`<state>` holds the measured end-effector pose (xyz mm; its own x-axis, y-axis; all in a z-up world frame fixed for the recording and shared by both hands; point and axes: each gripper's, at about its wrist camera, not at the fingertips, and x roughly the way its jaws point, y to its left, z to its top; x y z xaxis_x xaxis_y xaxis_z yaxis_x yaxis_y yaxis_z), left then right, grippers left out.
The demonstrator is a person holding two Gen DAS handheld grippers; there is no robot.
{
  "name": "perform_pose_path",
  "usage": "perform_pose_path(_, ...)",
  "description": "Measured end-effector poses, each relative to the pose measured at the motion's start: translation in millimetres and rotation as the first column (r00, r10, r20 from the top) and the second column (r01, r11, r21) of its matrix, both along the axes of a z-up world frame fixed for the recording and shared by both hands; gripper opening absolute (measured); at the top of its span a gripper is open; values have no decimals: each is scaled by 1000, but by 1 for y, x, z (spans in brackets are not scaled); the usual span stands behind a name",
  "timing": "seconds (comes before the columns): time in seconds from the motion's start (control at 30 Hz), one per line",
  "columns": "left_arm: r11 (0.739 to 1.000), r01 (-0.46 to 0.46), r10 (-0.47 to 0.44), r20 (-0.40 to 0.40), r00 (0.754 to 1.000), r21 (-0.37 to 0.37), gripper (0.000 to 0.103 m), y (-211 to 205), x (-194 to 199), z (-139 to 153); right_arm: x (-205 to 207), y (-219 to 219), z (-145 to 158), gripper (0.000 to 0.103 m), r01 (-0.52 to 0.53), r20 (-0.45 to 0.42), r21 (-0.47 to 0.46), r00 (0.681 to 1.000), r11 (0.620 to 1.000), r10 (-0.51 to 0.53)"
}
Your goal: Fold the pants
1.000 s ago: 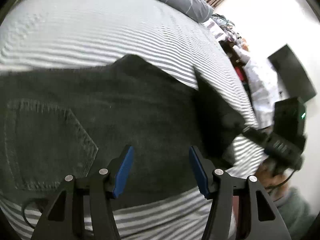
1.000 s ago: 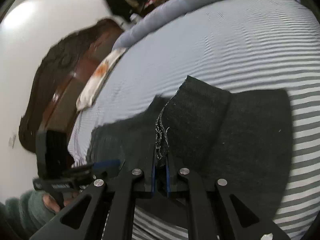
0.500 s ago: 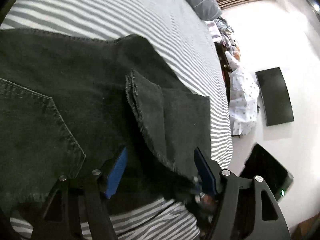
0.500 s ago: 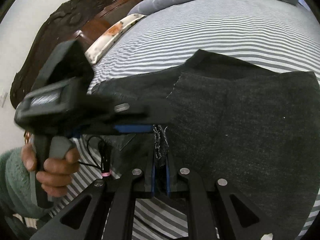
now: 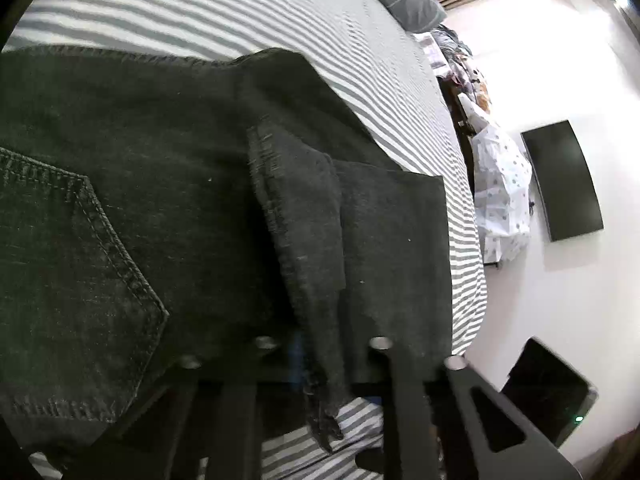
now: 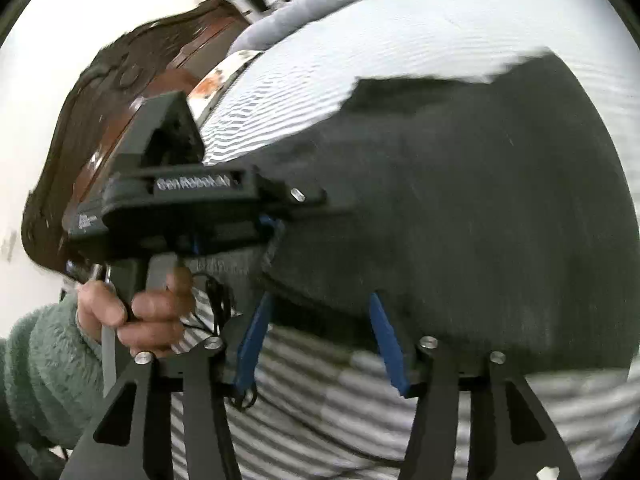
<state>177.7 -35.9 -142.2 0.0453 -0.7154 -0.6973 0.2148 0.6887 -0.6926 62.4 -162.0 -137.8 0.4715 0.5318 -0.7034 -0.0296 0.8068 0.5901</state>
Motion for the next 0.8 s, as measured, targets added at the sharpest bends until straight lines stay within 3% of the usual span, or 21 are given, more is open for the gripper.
perform_pose_path(0.13, 1000, 6, -7, 45, 999, 19, 3, 0, -3, 8, -20, -11, -23, 52, 58, -67, 66, 996, 996, -53)
perform_pose_path(0.33, 999, -14, 11, 78, 997, 30, 3, 3, -6, 22, -25, -41, -26, 55, 199, -57, 121, 980, 973, -193)
perform_pose_path(0.5, 998, -56, 53, 76, 996, 36, 3, 17, -1, 24, -32, -78, -27, 56, 330, -64, 139, 944, 934, -324)
perform_pose_path(0.63, 994, -94, 92, 43, 995, 60, 3, 30, 4, 17, -41, -108, -30, 55, 427, -89, 199, 904, 882, -418)
perform_pose_path(0.67, 993, -97, 94, 37, 995, 67, 3, 32, 5, 14, -43, -112, -31, 52, 441, -94, 202, 898, 875, -431)
perform_pose_path(0.77, 987, -84, 79, 41, 996, 140, 3, 29, 5, 6, -43, -115, -36, 15, 464, -124, 165, 885, 870, -449)
perform_pose_path(0.8, 985, -74, 69, 33, 997, 155, 3, 28, 4, 2, -43, -117, -39, 14, 476, -140, 153, 878, 866, -457)
